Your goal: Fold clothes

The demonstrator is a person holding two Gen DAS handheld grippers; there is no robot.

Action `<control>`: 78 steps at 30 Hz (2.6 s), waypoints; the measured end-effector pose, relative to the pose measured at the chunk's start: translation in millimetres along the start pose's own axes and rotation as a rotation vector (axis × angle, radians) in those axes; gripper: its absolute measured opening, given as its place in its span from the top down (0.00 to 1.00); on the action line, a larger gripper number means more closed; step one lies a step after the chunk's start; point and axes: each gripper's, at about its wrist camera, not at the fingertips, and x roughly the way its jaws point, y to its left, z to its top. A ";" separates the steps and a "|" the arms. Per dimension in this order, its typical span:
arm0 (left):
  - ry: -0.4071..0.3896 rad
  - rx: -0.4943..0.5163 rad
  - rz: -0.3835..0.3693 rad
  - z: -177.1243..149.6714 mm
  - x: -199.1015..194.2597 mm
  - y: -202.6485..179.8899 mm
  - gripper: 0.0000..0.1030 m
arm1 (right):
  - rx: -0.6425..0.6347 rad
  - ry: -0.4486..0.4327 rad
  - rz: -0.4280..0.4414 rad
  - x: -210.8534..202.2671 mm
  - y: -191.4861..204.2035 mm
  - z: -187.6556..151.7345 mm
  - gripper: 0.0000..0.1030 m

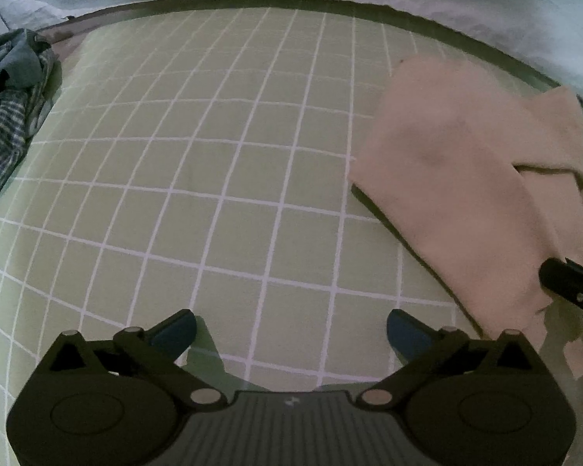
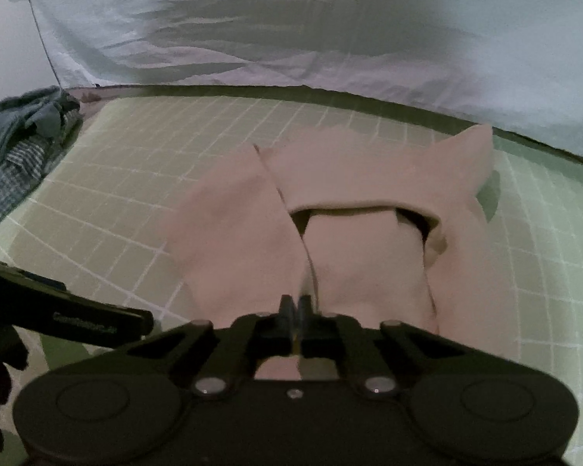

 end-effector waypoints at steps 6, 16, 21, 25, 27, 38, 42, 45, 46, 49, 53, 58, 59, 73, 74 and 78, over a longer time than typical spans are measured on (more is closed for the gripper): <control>-0.087 0.023 -0.033 -4.8 -30.3 -9.4 0.00 | 0.048 -0.058 -0.002 -36.2 0.2 -5.2 0.98; -0.174 0.124 -0.125 -45.8 -83.9 -45.5 0.00 | 0.188 -0.137 -0.068 -117.3 -15.3 -55.9 0.98; -0.179 0.185 -0.156 -68.9 -98.9 -71.1 0.00 | 0.284 -0.135 -0.093 -144.1 -36.9 -81.5 0.98; -0.159 0.214 -0.170 -90.4 -102.4 -89.9 0.00 | 0.322 -0.099 -0.103 -156.5 -49.5 -101.1 0.98; -0.146 0.228 -0.167 -102.5 -103.5 -98.2 0.00 | 0.356 -0.068 -0.095 -158.7 -58.6 -111.9 0.98; -0.057 0.232 -0.115 -148.2 -91.9 -113.8 0.00 | 0.515 0.100 -0.042 -144.0 -96.2 -159.1 0.98; -0.039 0.233 -0.097 -158.9 -89.4 -114.2 0.00 | 0.503 0.131 -0.036 -136.6 -97.4 -161.5 0.97; -0.033 0.227 -0.100 -162.0 -87.8 -114.3 0.00 | 0.472 0.145 -0.046 -132.5 -93.4 -158.3 0.90; -0.033 0.228 -0.098 -164.0 -87.5 -114.9 0.00 | 0.456 0.144 -0.052 -132.1 -91.7 -157.5 0.83; -0.037 0.232 -0.101 -169.4 -86.0 -117.3 0.01 | 0.421 0.135 -0.060 -137.1 -94.1 -159.9 0.58; -0.050 0.239 -0.124 -166.9 -78.3 -116.2 0.08 | 0.375 0.142 -0.073 -134.1 -92.2 -158.8 0.47; -0.027 0.232 -0.173 -169.3 -70.8 -117.3 0.29 | 0.324 0.145 -0.074 -128.2 -90.4 -156.9 0.45; -0.026 0.222 -0.179 -169.5 -69.9 -115.7 0.34 | 0.311 0.144 -0.071 -127.7 -89.3 -156.3 0.47; 0.138 -0.031 -0.412 -164.6 -90.6 -75.7 0.87 | 0.351 0.179 0.150 -160.0 -91.3 -152.0 0.89; 0.107 -0.028 -0.445 -160.9 -107.0 -70.1 0.88 | 0.360 0.173 0.173 -171.5 -92.5 -148.3 0.90; -0.055 -0.003 -0.517 -125.7 -171.3 -56.0 0.90 | 0.352 0.084 0.243 -219.7 -100.2 -116.4 0.92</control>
